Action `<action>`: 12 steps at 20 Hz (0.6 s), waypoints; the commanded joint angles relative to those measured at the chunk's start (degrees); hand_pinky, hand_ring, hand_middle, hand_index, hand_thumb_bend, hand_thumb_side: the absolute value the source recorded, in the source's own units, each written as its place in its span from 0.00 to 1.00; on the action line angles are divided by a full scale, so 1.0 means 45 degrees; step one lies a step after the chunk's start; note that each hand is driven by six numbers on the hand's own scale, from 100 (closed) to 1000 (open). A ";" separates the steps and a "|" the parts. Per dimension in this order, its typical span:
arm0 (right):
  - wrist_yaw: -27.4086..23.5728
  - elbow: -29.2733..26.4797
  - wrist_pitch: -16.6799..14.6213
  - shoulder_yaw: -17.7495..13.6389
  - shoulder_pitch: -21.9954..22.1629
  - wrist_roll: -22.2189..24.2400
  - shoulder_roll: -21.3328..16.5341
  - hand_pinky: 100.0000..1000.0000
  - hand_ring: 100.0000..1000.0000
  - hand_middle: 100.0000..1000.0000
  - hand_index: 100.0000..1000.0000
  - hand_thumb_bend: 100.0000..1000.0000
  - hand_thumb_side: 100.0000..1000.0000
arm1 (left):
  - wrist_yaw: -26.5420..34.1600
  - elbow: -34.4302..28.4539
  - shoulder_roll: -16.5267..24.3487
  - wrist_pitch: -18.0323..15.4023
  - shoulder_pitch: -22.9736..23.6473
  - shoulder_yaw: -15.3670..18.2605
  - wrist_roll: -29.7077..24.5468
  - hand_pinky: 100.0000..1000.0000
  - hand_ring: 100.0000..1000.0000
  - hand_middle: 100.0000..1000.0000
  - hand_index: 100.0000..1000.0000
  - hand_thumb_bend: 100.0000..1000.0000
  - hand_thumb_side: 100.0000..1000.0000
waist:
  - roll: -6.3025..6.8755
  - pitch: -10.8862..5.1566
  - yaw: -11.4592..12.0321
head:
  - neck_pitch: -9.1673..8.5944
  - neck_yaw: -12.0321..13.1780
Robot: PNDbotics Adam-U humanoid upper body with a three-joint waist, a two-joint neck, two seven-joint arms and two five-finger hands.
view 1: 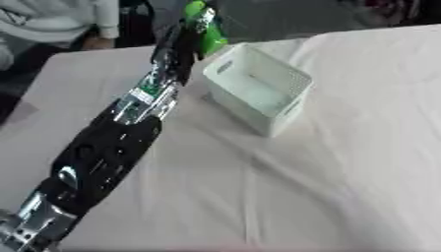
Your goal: Pick up objects on the table and place them in the box.
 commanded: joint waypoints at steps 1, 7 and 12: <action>0.0078 -0.0217 0.0010 -0.0022 -0.0324 -0.0045 0.0088 0.35 0.26 0.38 0.50 0.00 1.00 | -0.0967 0.0614 0.0034 -0.0087 -0.0574 -0.0044 -0.0363 1.00 0.00 0.00 0.43 0.00 0.52 | -0.0031 -0.0248 -0.0043 | 0.0006 0.0114; 0.0069 -0.0217 0.0019 0.0017 -0.0380 -0.0027 0.0215 0.35 0.26 0.38 0.50 0.00 1.00 | -0.2977 0.2050 -0.0237 -0.0526 -0.1150 0.0015 -0.0831 1.00 0.00 0.00 0.42 0.00 0.52 | 0.0001 -0.0214 -0.0193 | 0.0021 0.0134; 0.0052 -0.0217 0.0012 0.0037 -0.0427 -0.0018 0.0305 0.35 0.26 0.38 0.50 0.00 1.00 | -0.4528 0.3306 -0.0559 -0.0928 -0.1583 0.0249 -0.1057 1.00 0.00 0.00 0.42 0.00 0.52 | 0.0009 -0.0174 -0.0293 | 0.0016 0.0169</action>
